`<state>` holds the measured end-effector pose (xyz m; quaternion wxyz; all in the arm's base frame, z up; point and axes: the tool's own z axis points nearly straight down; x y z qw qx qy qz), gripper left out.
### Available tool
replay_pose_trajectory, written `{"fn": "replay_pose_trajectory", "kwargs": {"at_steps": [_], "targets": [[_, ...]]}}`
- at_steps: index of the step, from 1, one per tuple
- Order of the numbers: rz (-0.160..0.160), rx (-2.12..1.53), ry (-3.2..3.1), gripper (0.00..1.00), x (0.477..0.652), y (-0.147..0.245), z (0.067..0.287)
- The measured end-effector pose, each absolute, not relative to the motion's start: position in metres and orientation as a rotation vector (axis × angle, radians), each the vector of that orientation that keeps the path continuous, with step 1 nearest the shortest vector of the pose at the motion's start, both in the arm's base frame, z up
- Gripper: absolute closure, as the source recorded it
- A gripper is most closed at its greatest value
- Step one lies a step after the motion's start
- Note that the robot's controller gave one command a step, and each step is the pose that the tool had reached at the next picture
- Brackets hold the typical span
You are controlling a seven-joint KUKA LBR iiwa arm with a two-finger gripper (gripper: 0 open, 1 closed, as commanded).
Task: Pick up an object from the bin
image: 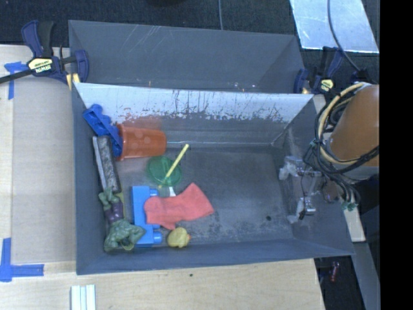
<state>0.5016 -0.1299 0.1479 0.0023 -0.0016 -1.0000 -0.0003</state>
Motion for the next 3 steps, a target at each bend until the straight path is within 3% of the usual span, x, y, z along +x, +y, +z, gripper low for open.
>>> {"fn": "replay_pose_trajectory", "kwargs": {"at_steps": [1, 2, 3], "targets": [[0.001, -0.001, -3.145, 0.00, 0.504, -0.129, 0.152], [0.002, -0.059, -3.146, 0.00, 0.517, -0.066, 0.158], [0.004, -0.019, -3.153, 0.00, 0.569, -0.071, 0.153]]}}
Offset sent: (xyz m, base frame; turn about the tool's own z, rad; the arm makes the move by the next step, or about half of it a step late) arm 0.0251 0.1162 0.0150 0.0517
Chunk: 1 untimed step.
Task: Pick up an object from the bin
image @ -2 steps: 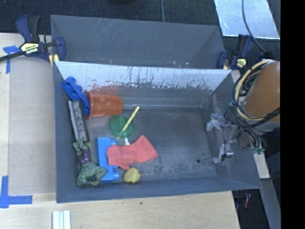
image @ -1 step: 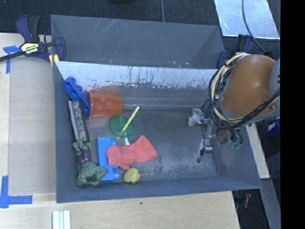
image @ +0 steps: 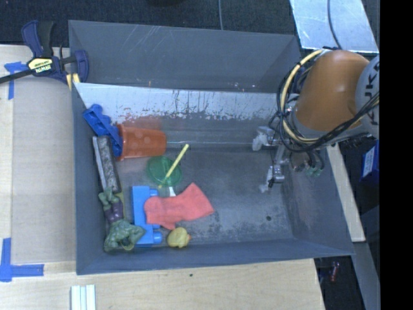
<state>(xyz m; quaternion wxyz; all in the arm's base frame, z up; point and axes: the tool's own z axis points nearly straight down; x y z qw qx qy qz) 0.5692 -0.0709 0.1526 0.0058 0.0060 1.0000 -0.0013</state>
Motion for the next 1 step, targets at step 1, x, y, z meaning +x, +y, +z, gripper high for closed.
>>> {"fn": "replay_pose_trajectory", "kwargs": {"at_steps": [1], "targets": [[-0.002, 0.036, 3.134, 0.00, 0.5738, -0.0039, 0.1186]]}}
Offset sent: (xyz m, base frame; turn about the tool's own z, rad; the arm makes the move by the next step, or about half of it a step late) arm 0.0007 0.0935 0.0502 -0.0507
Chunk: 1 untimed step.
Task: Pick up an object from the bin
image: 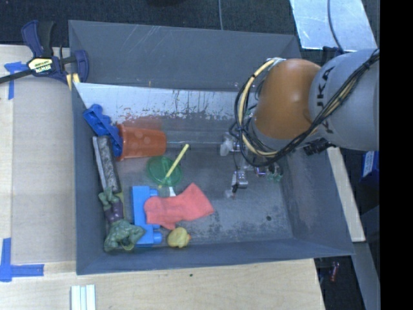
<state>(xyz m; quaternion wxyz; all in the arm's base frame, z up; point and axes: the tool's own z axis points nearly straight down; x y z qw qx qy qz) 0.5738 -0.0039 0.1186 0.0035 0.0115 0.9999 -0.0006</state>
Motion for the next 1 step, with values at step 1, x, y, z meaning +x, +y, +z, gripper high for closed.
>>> {"fn": "replay_pose_trajectory", "kwargs": {"at_steps": [1], "targets": [[-0.009, -0.031, 3.135, 0.00, 0.5703, 0.0169, 0.1732]]}}
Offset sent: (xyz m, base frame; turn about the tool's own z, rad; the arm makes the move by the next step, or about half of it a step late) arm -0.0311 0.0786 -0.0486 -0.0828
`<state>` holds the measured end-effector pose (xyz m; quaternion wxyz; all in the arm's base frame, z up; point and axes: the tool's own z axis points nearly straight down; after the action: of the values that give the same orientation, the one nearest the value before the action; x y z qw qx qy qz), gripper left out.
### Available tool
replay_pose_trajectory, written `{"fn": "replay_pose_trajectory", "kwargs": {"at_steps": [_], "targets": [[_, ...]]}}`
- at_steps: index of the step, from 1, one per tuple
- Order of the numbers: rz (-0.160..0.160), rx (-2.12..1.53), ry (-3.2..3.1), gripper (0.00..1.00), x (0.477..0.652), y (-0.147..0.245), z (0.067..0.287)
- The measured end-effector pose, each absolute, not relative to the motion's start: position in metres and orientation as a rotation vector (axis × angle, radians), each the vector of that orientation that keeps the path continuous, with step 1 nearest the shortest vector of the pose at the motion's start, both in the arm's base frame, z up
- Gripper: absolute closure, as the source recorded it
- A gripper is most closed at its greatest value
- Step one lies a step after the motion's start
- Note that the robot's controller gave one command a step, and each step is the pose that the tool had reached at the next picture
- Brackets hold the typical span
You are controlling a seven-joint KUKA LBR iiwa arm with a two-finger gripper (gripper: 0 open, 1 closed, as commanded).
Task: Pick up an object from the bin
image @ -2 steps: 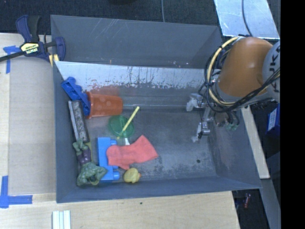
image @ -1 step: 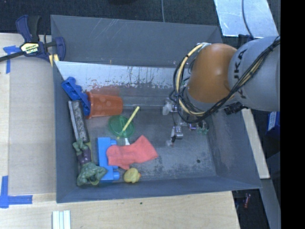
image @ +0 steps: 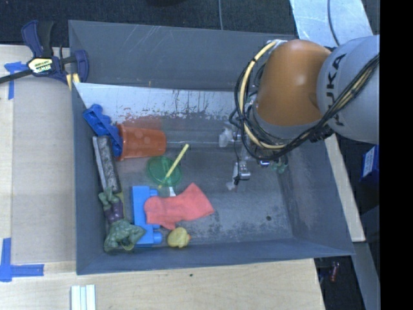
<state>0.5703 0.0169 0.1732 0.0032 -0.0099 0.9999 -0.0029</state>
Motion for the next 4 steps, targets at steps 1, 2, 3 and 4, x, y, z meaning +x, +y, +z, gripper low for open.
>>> {"fn": "replay_pose_trajectory", "kwargs": {"at_steps": [1, 2, 3, 4], "targets": [[-0.004, -0.060, 3.122, 0.00, 0.562, 0.043, 0.146], [-0.012, -0.270, 3.114, 0.00, 0.500, 0.062, 0.067], [-0.005, -0.120, 3.118, 1.00, 0.501, 0.071, 0.073], [-0.005, -0.120, 3.118, 1.00, 0.501, 0.071, 0.073]]}}
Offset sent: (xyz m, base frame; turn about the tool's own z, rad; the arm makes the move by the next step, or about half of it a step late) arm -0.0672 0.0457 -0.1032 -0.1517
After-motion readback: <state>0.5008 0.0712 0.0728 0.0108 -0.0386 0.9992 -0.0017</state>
